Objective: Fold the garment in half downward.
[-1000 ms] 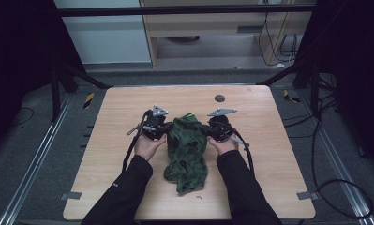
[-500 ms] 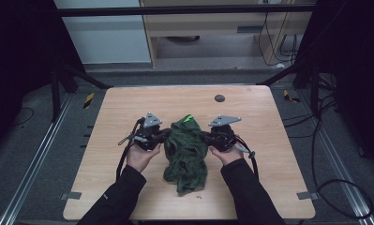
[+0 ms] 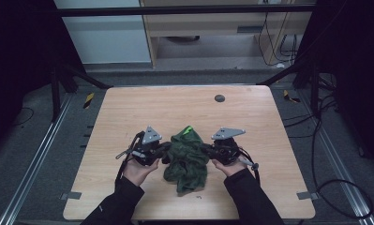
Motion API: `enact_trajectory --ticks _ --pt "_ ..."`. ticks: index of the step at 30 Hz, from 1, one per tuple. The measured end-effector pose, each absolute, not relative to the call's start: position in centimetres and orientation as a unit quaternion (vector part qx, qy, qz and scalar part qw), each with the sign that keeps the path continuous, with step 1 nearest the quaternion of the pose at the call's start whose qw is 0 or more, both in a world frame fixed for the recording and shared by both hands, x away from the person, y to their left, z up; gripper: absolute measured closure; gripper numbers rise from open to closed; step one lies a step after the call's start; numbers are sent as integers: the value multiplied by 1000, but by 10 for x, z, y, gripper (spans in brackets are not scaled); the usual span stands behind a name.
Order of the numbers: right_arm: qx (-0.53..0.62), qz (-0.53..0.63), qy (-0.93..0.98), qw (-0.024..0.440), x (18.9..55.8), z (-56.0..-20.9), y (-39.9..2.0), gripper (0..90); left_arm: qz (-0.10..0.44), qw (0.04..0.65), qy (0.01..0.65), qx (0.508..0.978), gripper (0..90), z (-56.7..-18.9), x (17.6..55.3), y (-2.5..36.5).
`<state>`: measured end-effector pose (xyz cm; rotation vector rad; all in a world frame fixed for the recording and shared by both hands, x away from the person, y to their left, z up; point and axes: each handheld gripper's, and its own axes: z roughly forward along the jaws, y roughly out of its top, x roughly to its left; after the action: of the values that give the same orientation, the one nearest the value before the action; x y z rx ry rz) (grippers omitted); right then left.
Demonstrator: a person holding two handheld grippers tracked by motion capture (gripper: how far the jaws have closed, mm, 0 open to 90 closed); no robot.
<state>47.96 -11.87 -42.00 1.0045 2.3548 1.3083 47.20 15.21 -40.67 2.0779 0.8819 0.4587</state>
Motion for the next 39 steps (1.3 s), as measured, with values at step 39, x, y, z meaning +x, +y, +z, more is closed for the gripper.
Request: enact_trajectory --ticks 39 --pt "363 418 831 59 437 -462 -127 746 122 372 374 840 742 -442 430 167"
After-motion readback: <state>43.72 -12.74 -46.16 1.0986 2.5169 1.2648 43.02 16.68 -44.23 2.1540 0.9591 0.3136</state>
